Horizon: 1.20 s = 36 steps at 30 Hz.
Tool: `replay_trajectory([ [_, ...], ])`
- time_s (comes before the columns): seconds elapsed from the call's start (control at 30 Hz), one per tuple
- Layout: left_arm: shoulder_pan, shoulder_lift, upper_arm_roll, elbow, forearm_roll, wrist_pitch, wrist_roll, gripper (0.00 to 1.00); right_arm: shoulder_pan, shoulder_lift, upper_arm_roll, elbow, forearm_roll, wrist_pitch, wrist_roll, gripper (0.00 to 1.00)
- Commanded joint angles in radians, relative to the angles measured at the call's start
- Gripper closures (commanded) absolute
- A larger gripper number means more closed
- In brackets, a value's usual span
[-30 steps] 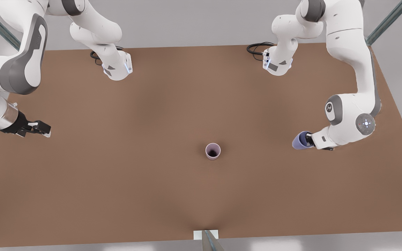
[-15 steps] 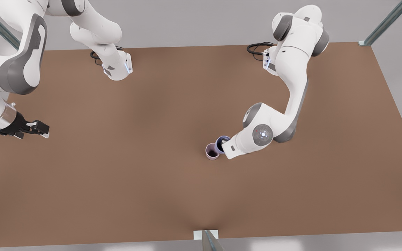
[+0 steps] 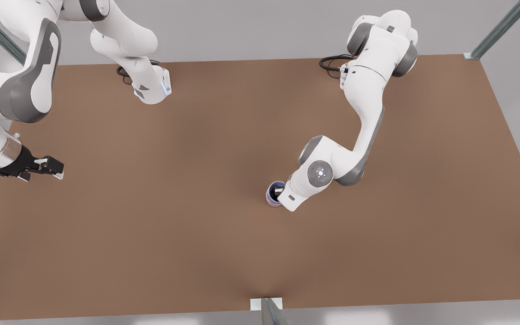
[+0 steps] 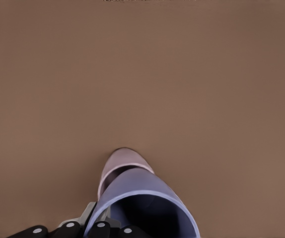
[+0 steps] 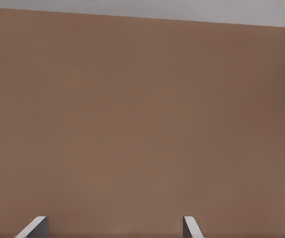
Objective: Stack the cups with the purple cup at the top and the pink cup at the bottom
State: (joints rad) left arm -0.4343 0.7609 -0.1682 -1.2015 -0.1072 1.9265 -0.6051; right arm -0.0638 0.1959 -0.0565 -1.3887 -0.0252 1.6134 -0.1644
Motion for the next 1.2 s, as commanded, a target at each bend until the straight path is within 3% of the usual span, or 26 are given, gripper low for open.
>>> replay_trajectory([
  [0.0,0.0,-0.002,0.001,-0.001,0.009,0.002,-0.317,0.79,-0.001,-0.001,0.0,0.0,0.001,0.0,-0.018,0.0],
  [0.6,-0.012,-0.002,0.002,-0.026,0.009,-0.001,-0.314,0.79,-0.001,0.002,0.0,0.0,0.001,0.011,-0.017,0.0],
  [0.7,-0.012,0.001,0.002,-0.026,0.011,-0.001,-0.303,0.61,-0.001,0.002,0.0,0.0,0.001,0.011,-0.017,0.0],
  [1.1,-0.012,0.003,0.002,-0.03,0.011,0.0,-0.303,0.59,0.002,0.002,0.0,0.0,-0.001,0.016,-0.018,0.0],
  [1.13,-0.012,0.003,0.002,-0.029,0.011,0.002,-0.303,0.53,0.002,0.002,0.0,0.0,0.001,0.016,-0.017,0.0],
  [1.17,-0.012,0.003,0.002,-0.029,0.011,0.003,-0.303,0.35,0.002,0.002,0.0,0.0,0.001,0.016,-0.018,0.0],
])
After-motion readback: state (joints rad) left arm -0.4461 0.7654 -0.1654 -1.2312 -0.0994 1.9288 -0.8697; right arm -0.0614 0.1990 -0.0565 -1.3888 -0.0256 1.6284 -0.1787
